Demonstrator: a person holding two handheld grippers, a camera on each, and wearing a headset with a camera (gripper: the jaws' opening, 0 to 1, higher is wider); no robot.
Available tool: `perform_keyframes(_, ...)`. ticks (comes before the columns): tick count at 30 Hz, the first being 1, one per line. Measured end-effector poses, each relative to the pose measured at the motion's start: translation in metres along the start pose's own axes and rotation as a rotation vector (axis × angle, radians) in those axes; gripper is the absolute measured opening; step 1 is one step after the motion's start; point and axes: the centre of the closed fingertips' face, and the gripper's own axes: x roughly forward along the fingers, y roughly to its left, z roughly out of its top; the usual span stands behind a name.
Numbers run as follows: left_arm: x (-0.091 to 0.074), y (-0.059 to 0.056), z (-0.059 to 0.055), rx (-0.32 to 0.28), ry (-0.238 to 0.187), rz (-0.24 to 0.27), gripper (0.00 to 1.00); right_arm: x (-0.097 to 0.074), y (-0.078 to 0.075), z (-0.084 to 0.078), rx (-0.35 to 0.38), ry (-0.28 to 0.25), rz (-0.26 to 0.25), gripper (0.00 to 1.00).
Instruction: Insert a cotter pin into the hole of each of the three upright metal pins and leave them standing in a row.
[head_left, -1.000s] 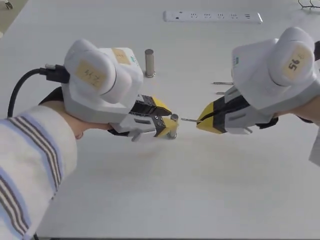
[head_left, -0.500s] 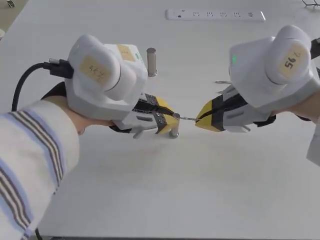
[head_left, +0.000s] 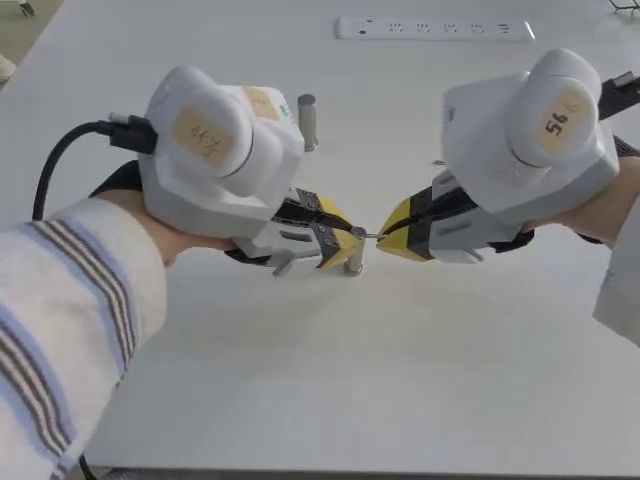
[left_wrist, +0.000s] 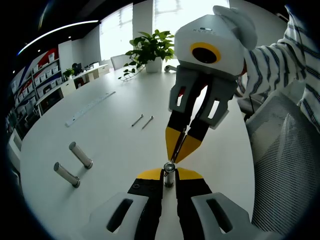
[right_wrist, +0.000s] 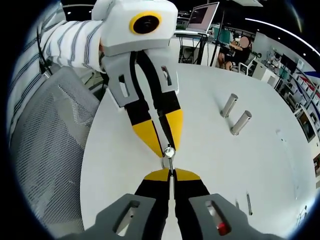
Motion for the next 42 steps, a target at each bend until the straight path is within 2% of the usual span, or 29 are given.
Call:
perform_keyframes(4, -0.001, 0.0, -0.001, 0.001, 0.005, 0.0, 0.05, 0.002, 0.001, 0.004, 0.008, -0.013, 0.011, 0.0)
perform_keyframes(9, -0.001, -0.001, -0.003, -0.002, 0.009, 0.004, 0.05, 0.002, 0.003, 0.005, -0.042, -0.019, 0.013, 0.0)
perform_keyframes(12, -0.001, -0.002, -0.004, -0.013, 0.008, 0.004, 0.05, 0.002, 0.002, 0.009, -0.041, -0.044, 0.012, 0.0)
perform_keyframes(15, -0.001, -0.002, -0.007, -0.008, 0.025, 0.007, 0.04, 0.0, 0.003, 0.012, -0.036, -0.062, 0.013, 0.07)
perform_keyframes(19, -0.002, -0.002, -0.01, -0.005, 0.034, 0.01, 0.01, -0.004, 0.001, 0.007, -0.04, -0.051, 0.007, 0.07)
perform_keyframes(27, -0.004, -0.001, -0.007, -0.007, 0.024, 0.014, 0.03, -0.009, -0.003, 0.002, -0.005, -0.058, 0.003, 0.03)
perform_keyframes(32, -0.004, -0.001, -0.006, -0.003, 0.021, 0.017, 0.05, -0.01, -0.006, 0.009, 0.005, -0.088, -0.005, 0.0)
perform_keyframes(42, -0.004, 0.0, -0.002, 0.016, 0.011, 0.014, 0.08, -0.01, -0.001, 0.016, 0.01, -0.103, 0.001, 0.0)
